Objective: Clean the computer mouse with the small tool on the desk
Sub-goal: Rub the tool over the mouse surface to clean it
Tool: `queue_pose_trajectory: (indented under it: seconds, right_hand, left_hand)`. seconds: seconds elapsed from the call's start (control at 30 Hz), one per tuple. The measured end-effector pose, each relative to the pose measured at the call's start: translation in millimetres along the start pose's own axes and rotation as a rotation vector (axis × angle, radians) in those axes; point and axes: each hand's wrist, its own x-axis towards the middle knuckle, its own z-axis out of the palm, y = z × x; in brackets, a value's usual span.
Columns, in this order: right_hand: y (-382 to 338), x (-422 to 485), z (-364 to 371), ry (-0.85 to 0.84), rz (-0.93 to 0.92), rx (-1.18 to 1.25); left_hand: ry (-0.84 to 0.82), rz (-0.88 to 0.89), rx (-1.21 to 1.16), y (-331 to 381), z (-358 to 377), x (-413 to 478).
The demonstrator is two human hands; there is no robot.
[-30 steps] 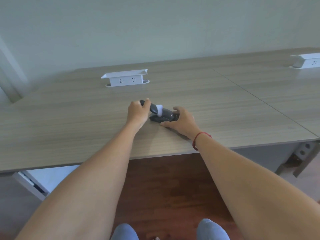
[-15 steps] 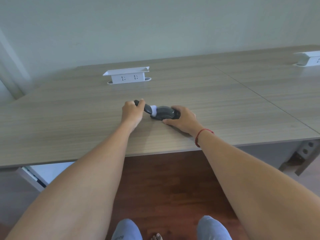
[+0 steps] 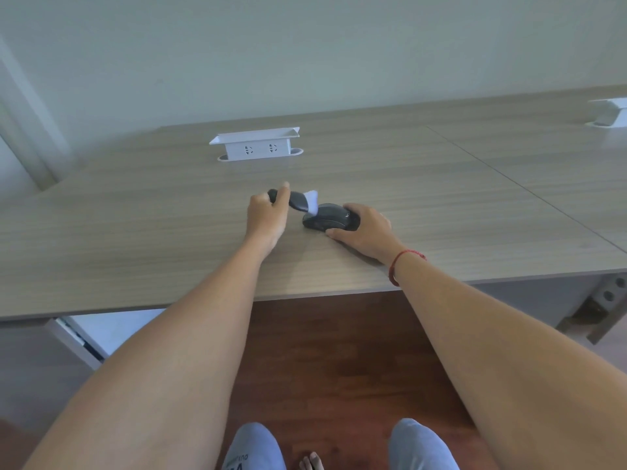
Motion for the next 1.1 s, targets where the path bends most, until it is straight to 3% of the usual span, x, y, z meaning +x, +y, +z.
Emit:
queue_pose_trajectory:
  seconds: [0.13,0.3,0.5,0.7,0.87,0.97,1.1]
  right_hand:
    - [1.4,1.4,0.1,-0.009,-0.002,-0.011]
    - [2.1,2.0,1.6,0.006,0.002,0.005]
    - [3.0,1.5,2.5,0.016,0.004,0.001]
    - [2.6,1.2,2.7,0.014,0.007,0.027]
    - [2.4,1.8,3.4,0.025,0.014,0.016]
    - [3.3,1.7,3.9,0.014,0.037,0.049]
    - [3.5,1.5,4.6,0.035,0.032,0.032]
  left_hand:
    - [-0.086,-0.032,-0.026,6.3,15.8,-3.3]
    - [0.138,-0.054,0.191,-11.0,4.0,5.2]
    - [-0.019,-0.013,0.0,4.3,17.1,-0.4]
    - [0.173,-0.038,0.265,-11.4,2.1,7.8]
    - [0.027,0.182,0.003,23.0,25.1,-2.3]
    - [-0.107,0.174,0.112,28.7,42.0,-6.1]
    - [0.044,0.102,0.224,18.7,34.1,3.0]
